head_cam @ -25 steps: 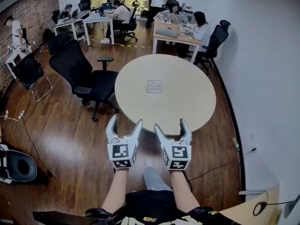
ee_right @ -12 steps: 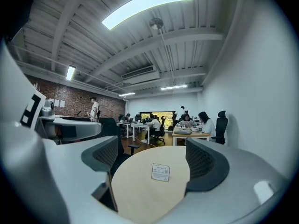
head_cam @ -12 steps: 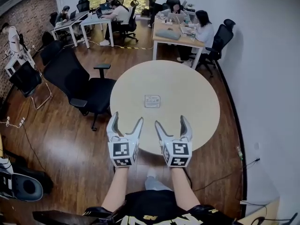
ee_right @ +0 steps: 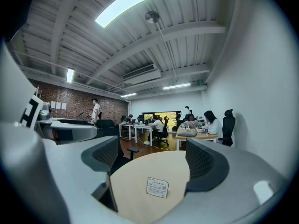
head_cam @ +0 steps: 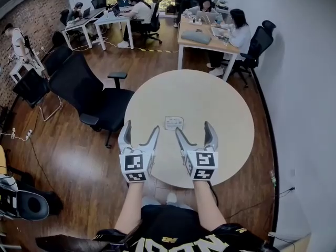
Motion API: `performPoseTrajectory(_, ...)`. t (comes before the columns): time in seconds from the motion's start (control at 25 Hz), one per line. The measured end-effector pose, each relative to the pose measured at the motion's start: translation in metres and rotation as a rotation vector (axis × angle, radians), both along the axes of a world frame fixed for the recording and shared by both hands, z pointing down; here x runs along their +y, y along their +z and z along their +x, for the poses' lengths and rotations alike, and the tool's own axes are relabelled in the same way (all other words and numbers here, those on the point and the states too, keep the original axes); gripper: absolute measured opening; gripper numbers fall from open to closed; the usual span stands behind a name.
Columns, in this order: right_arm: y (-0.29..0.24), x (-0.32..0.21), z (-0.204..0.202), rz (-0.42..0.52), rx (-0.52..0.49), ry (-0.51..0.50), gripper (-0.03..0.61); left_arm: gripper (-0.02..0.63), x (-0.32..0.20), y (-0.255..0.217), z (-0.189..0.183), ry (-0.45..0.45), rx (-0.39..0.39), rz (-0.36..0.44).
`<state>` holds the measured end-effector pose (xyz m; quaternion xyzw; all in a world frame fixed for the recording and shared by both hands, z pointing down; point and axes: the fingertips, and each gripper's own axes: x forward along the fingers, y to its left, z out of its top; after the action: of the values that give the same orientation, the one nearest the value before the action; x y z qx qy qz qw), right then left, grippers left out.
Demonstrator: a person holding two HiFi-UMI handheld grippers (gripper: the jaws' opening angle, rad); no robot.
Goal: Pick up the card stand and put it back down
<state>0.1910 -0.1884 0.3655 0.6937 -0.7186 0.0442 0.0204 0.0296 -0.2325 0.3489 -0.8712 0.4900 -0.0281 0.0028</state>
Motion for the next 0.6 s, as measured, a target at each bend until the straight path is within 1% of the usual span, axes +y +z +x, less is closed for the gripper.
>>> performPoseTrajectory(0.08,0.005,-0.008,0.002,-0.014,0.005,0.000,0.449,0.434,-0.011,-0.002,0.003,0.010,-0.003,0.005)
performPoseTrajectory(0.24,0.006,-0.019,0.012,-0.004,-0.010,0.033,0.443,0.441,-0.025,-0.002,0.014,0.055,-0.004,0.020)
performPoseTrajectory(0.36,0.006,-0.027,0.013,-0.003,-0.019,0.043,0.439,0.442,-0.031,-0.002,0.015,0.079,-0.011,0.022)
performPoseTrajectory(0.44,0.010,-0.031,0.008,-0.009,-0.020,0.042,0.439,0.442,-0.037,0.006,0.013,0.095,-0.026,0.013)
performPoseTrajectory(0.6,0.025,-0.033,-0.001,-0.040,-0.031,0.043,0.439,0.442,-0.043,0.017,0.011,0.120,-0.025,-0.021)
